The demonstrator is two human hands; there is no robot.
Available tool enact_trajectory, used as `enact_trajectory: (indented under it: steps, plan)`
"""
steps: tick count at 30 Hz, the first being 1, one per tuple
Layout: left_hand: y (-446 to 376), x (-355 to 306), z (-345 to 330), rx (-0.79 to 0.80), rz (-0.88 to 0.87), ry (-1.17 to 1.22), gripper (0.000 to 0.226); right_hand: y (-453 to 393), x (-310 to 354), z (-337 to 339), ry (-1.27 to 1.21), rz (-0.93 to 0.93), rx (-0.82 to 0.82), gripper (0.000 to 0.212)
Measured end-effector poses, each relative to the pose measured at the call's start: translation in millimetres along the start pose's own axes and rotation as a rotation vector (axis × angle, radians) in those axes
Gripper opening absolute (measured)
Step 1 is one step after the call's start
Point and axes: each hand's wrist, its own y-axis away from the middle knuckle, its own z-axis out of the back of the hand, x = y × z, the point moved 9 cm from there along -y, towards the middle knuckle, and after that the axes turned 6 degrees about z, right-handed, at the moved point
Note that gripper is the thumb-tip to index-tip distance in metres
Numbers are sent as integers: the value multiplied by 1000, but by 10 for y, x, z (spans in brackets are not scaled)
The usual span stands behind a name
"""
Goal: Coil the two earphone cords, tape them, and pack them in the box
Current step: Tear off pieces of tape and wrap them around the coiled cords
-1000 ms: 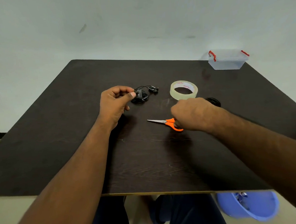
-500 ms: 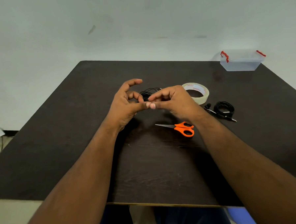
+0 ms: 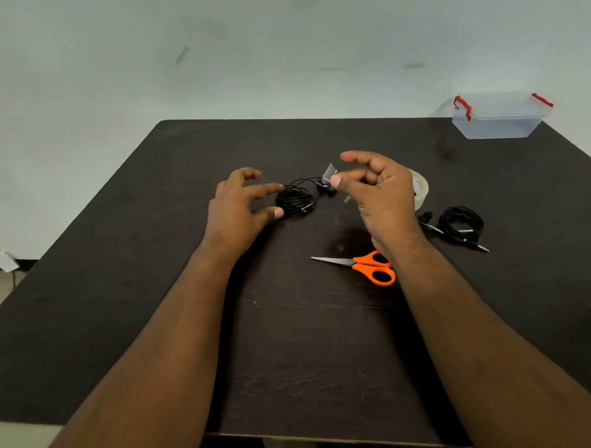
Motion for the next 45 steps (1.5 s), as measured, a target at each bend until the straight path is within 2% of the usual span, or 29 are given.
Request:
enact_trajectory:
  steps: [3, 8, 18, 24, 28, 31, 33, 37, 41, 45]
  plan:
    - [0, -11, -114, 86, 47, -218, 42, 5, 0, -42, 24, 30, -10, 28]
    - [17, -76, -175, 125, 34, -304, 25, 22, -11, -115, 89, 67, 0, 24]
    - [58, -379, -119, -33, -143, -493, 12, 10, -52, -76, 162, 128, -14, 21]
    - [73, -352, -102, -85, -148, -411, 14, 5, -4, -10, 181, 160, -49, 23]
    - [54, -301, -13, -148, -135, -261, 14, 20, 78, -101, 277, 254, 52, 33]
    - [58, -316, 38, -192, -151, -217, 13, 48, 99, -232, 403, 319, 179, 50]
    - [56, -344, 6, -161, -159, -226, 15, 86, 83, -345, 454, 333, 306, 63]
    - [76, -420, -95, -58, -194, -287, 23, 186, 12, -523, 515, 262, 517, 73]
    - [125, -507, -113, -31, -215, -292, 25, 205, -78, -570, 581, 200, 560, 72]
    - [152, -568, -89, -29, -237, -265, 20, 147, -60, -539, 579, 216, 486, 51]
